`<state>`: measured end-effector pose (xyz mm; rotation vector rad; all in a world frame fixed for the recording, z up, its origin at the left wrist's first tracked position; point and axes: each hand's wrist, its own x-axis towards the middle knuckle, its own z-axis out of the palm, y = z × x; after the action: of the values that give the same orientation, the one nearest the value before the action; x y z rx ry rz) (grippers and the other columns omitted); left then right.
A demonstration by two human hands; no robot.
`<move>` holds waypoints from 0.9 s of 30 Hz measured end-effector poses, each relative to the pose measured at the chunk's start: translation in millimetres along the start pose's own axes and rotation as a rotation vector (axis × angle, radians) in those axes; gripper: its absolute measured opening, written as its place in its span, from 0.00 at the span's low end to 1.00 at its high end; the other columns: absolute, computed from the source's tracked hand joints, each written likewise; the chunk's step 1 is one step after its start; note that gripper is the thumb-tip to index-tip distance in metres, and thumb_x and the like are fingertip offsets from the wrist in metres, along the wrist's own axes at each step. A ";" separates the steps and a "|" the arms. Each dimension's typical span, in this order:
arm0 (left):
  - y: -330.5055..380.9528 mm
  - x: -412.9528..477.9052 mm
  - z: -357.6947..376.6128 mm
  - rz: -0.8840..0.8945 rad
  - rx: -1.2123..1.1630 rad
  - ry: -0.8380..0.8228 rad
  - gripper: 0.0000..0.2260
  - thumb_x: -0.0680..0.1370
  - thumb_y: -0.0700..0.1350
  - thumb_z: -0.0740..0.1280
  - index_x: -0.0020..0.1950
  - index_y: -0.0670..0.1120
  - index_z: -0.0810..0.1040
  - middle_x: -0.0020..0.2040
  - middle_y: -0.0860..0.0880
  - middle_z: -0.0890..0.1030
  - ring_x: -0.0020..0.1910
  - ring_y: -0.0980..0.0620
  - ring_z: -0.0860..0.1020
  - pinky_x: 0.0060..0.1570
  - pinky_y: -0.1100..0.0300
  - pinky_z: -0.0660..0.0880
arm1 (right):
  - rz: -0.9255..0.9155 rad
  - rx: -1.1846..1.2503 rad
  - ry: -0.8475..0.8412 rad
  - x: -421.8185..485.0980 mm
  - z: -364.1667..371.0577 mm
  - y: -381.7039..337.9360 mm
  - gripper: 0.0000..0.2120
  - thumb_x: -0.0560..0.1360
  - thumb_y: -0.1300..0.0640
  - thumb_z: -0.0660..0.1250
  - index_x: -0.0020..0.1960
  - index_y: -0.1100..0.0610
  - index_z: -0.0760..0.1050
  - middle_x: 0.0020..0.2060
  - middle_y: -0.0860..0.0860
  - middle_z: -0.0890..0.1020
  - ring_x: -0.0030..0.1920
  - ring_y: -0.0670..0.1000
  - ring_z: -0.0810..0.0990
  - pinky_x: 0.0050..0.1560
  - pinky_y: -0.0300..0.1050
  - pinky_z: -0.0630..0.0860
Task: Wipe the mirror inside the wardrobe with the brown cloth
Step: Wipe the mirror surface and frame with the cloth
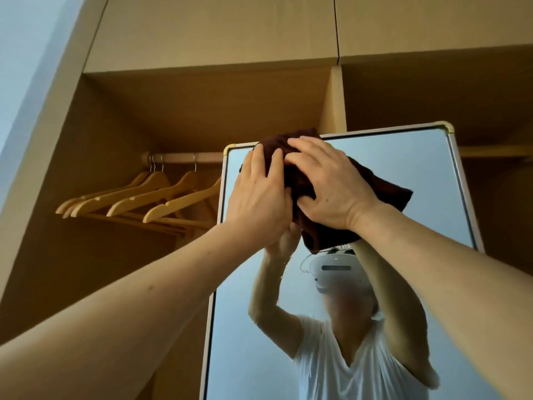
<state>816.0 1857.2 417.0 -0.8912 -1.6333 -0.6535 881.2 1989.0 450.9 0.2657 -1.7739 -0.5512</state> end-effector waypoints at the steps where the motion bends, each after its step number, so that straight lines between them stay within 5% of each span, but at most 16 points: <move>1: -0.2 -0.5 -0.4 0.003 0.017 -0.008 0.27 0.82 0.49 0.55 0.78 0.45 0.50 0.78 0.41 0.51 0.76 0.43 0.51 0.74 0.49 0.54 | -0.003 0.002 0.023 -1.9 1.5 0.6 0.26 0.69 0.55 0.66 0.67 0.54 0.69 0.71 0.52 0.66 0.73 0.54 0.59 0.71 0.53 0.57; 8: 7.0 -46.2 3.0 0.051 0.012 -0.032 0.27 0.81 0.51 0.55 0.78 0.46 0.51 0.78 0.42 0.51 0.76 0.42 0.51 0.73 0.49 0.56 | -0.002 0.014 0.040 -45.9 3.9 -16.2 0.25 0.69 0.52 0.62 0.65 0.54 0.70 0.71 0.53 0.67 0.73 0.55 0.61 0.71 0.56 0.60; 12: 10.7 -86.1 15.2 0.097 0.070 -0.052 0.27 0.79 0.52 0.53 0.75 0.40 0.61 0.73 0.34 0.63 0.72 0.35 0.63 0.66 0.43 0.67 | -0.064 0.019 -0.015 -86.2 3.7 -24.7 0.26 0.69 0.51 0.58 0.66 0.54 0.70 0.71 0.54 0.67 0.73 0.55 0.61 0.70 0.58 0.63; 16: 14.7 -47.2 9.4 0.052 0.023 -0.094 0.28 0.80 0.52 0.55 0.78 0.45 0.51 0.77 0.40 0.52 0.75 0.39 0.54 0.70 0.47 0.61 | -0.077 -0.017 -0.111 -50.5 -10.4 -0.3 0.31 0.66 0.48 0.57 0.68 0.54 0.68 0.72 0.54 0.66 0.73 0.56 0.60 0.70 0.58 0.62; 21: 11.5 24.4 -17.6 -0.001 -0.025 -0.104 0.28 0.74 0.53 0.67 0.71 0.52 0.61 0.78 0.42 0.50 0.72 0.37 0.57 0.66 0.46 0.63 | 0.007 -0.003 -0.077 -3.6 -21.4 20.3 0.26 0.67 0.54 0.65 0.66 0.53 0.69 0.71 0.52 0.64 0.72 0.55 0.59 0.70 0.56 0.61; 24: 9.8 28.4 -22.6 -0.005 -0.075 -0.146 0.28 0.70 0.56 0.69 0.65 0.52 0.64 0.66 0.45 0.66 0.62 0.39 0.69 0.62 0.43 0.69 | 0.019 0.007 -0.017 -14.0 -17.3 15.7 0.25 0.67 0.52 0.65 0.64 0.53 0.70 0.71 0.53 0.64 0.71 0.56 0.61 0.69 0.57 0.62; 27: 21.9 5.5 -21.6 0.014 -0.056 -0.156 0.26 0.69 0.57 0.69 0.62 0.52 0.64 0.54 0.49 0.65 0.50 0.43 0.72 0.56 0.46 0.71 | 0.021 0.036 0.006 -42.2 -17.2 8.1 0.25 0.67 0.51 0.64 0.64 0.54 0.71 0.70 0.55 0.64 0.70 0.57 0.62 0.70 0.56 0.62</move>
<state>845.5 1853.4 426.7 -1.0141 -1.7526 -0.6363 910.1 2011.2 422.4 0.2732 -1.7803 -0.5040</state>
